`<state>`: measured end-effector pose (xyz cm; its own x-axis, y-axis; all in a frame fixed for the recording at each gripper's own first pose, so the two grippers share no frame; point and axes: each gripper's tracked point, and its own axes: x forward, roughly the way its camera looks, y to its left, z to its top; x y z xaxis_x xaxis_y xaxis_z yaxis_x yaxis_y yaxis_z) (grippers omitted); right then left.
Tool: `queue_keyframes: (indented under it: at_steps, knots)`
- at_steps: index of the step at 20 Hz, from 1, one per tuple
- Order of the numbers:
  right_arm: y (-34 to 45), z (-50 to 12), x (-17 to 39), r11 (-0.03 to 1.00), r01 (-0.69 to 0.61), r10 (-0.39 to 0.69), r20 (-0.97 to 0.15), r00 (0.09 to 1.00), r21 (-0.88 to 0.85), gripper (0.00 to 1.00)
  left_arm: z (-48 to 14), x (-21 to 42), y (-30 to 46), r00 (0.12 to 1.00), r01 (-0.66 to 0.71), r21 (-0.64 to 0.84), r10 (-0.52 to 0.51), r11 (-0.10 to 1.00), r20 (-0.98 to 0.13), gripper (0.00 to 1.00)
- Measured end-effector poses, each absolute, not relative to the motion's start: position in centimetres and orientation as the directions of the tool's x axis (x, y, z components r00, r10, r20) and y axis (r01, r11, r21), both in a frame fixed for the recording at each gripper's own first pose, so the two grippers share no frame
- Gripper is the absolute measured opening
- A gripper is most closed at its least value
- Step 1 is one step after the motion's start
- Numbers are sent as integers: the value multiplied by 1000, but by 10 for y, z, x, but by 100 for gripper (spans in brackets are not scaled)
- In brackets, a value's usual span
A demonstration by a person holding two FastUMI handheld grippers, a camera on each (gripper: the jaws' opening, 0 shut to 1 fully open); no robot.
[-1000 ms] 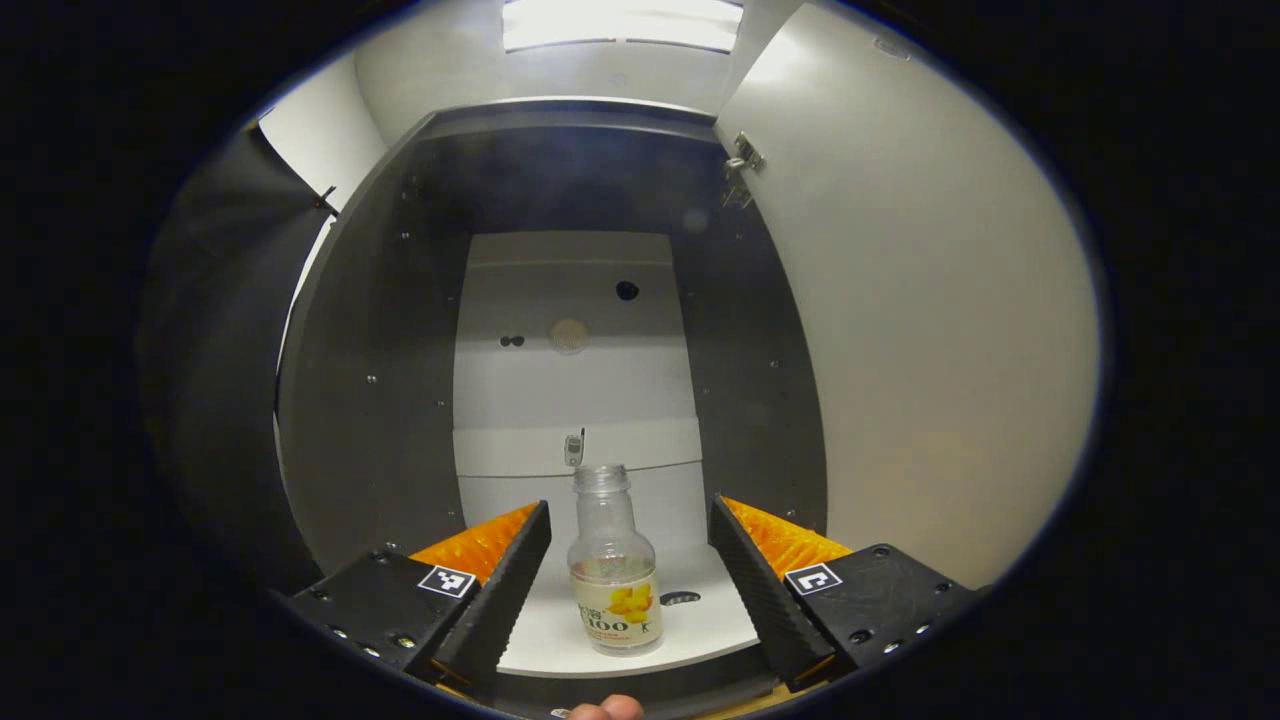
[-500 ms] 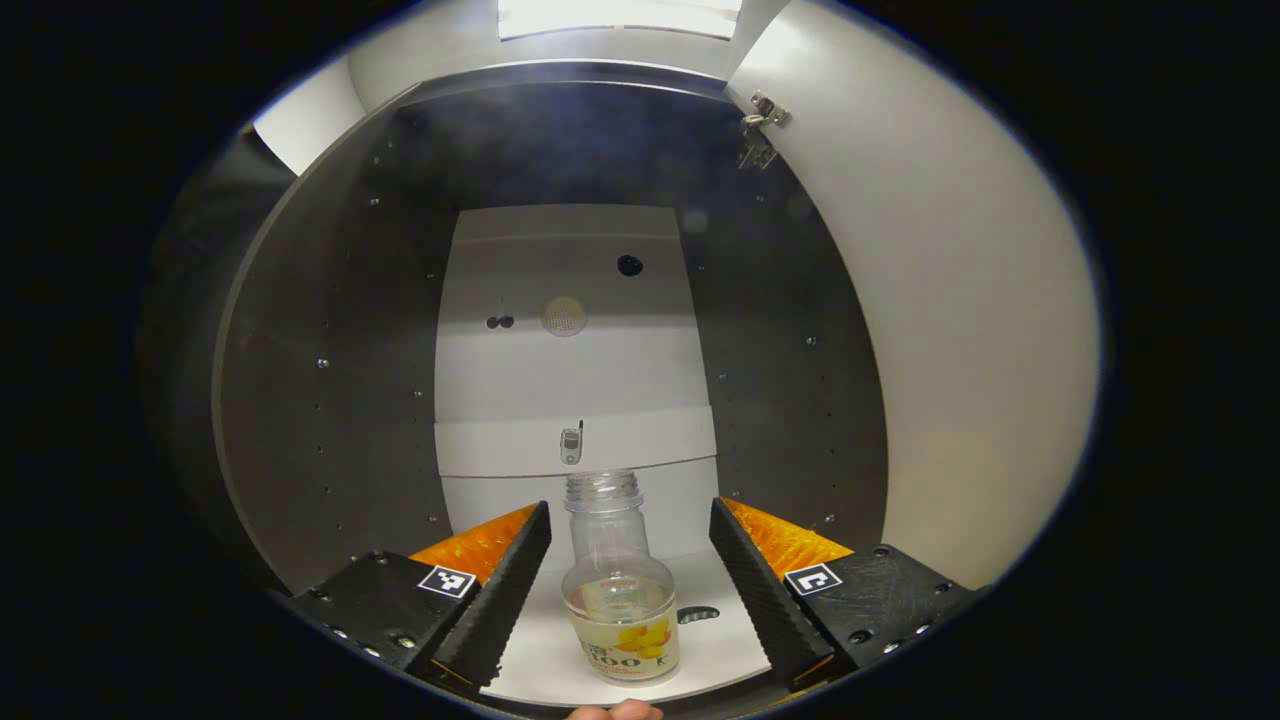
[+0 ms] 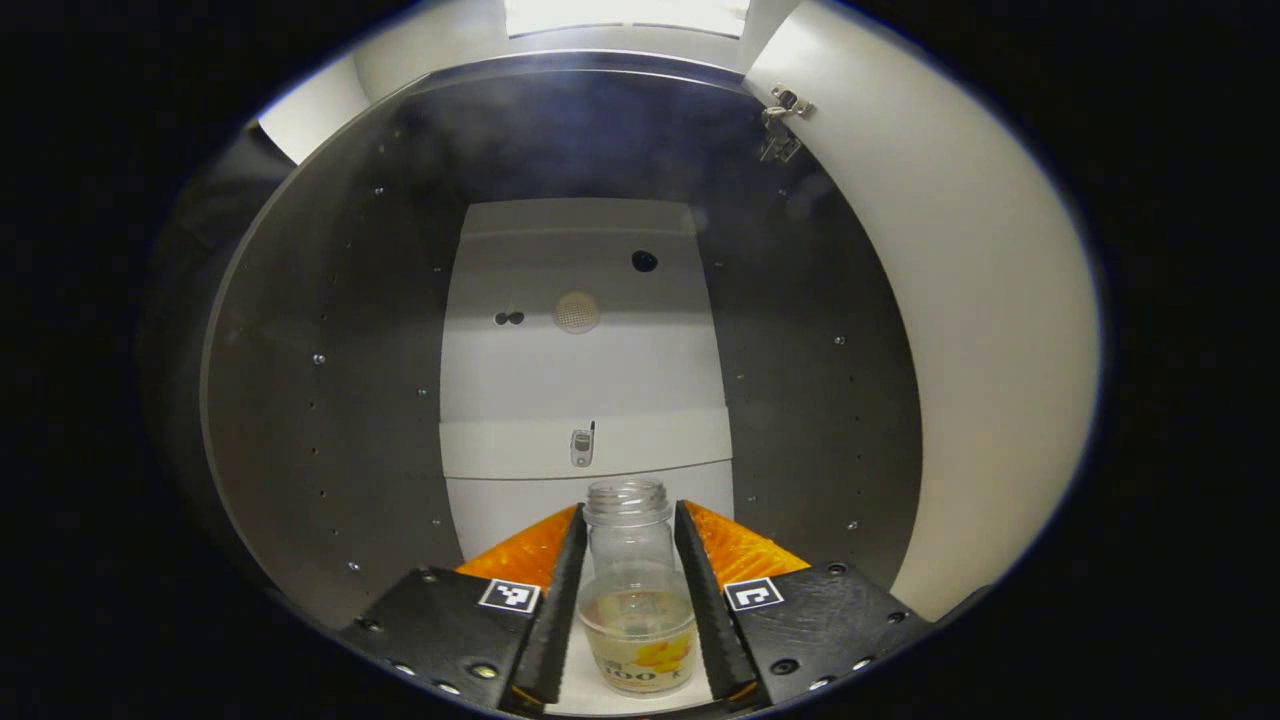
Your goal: Open the cabinet door with the right hand, grasp the bottle in the cabinet with the left hand and place it on the coaster, then close the cabinet door with the right hand.
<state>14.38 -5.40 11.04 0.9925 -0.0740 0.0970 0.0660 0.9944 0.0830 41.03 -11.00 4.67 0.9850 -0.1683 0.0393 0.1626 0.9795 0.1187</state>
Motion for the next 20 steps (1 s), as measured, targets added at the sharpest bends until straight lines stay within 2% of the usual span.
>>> queue_keyframes:
  at_steps: [2, 4, 10, 17, 20]
  knots:
    - [-53, 111, 143, 994, 63, -72, 98, 993, 85, 96, 47, 406, -109, 985, 168, 108, -172, 980, 29, 51]
    - [-54, 111, 142, 994, 64, -73, 98, 992, 87, 96, 44, 412, -109, 985, 170, 96, -173, 981, 18, 43]
    - [-54, 110, 142, 994, 71, -79, 98, 992, 86, 96, 58, 391, -92, 984, 173, 81, -175, 982, 26, 43]
    - [-55, 103, 143, 993, 84, -91, 82, 992, 88, 96, 66, 314, -64, 971, 225, 85, -231, 971, 62, 43]
    - [-54, 103, 143, 993, 84, -91, 78, 993, 83, 96, 56, 281, -45, 976, 210, 91, -215, 973, 48, 43]
